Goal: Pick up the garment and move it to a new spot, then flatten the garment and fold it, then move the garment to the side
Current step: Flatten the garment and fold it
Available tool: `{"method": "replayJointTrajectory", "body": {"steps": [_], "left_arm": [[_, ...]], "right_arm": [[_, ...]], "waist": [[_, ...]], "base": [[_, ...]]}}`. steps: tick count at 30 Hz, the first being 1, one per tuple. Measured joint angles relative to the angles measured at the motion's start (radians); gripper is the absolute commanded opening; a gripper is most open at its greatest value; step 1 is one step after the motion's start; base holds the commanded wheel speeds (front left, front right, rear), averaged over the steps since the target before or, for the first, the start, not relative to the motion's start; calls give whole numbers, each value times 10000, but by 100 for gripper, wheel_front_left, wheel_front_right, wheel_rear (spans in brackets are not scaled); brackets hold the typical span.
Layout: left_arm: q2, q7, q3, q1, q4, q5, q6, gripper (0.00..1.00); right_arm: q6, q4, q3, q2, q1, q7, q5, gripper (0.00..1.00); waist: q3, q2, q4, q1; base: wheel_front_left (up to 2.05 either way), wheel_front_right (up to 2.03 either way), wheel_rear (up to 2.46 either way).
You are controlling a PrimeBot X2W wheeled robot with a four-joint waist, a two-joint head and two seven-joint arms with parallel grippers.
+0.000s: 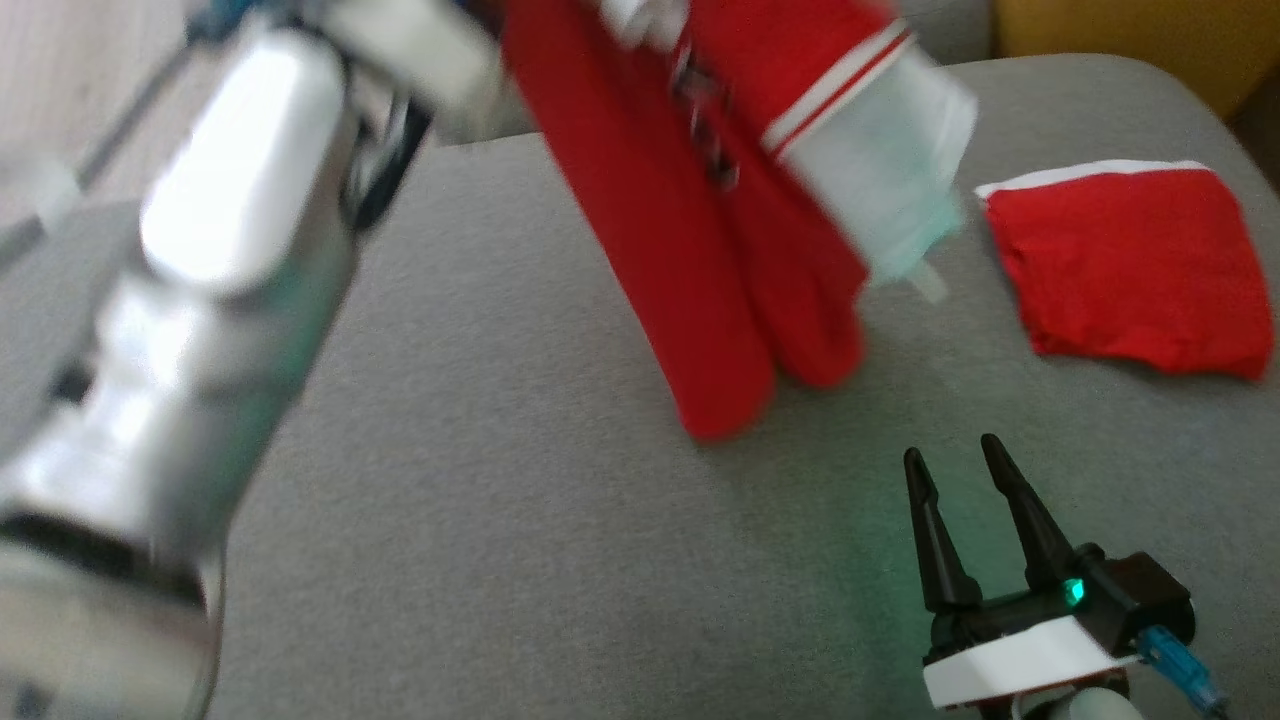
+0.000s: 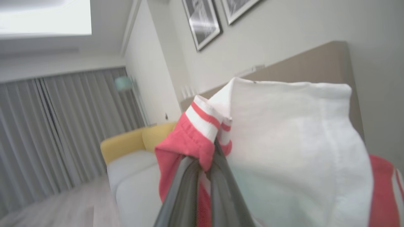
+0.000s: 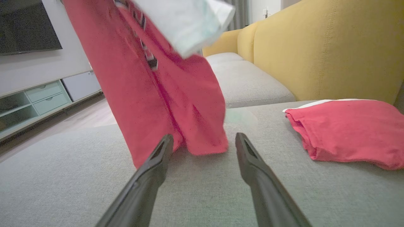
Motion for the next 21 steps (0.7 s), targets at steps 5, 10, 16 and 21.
{"method": "replayJointTrajectory", "body": {"steps": [5, 10, 16, 21], "left_arm": [[566, 96, 6, 2775, 355, -790, 44, 0], [1076, -441, 401, 6539, 351, -1615, 746, 0], [1373, -688, 995, 8659, -836, -1705, 1486, 0], [1703, -700, 1373, 9565, -1735, -1346, 1952, 0]], "right_arm": [[0, -61, -84, 4, -5, 0, 0, 100], [0, -82, -249, 10, 4, 0, -8, 100], [0, -84, -481, 12, 80, 0, -79, 100], [0, -44, -527, 17, 397, 0, -107, 100]], "waist": [[110, 0, 400, 1], [199, 0, 865, 1], [126, 0, 1425, 1], [-104, 0, 1835, 0]], "base": [[0, 0, 0], [0, 0, 0], [0, 0, 0], [0, 0, 0]]}}
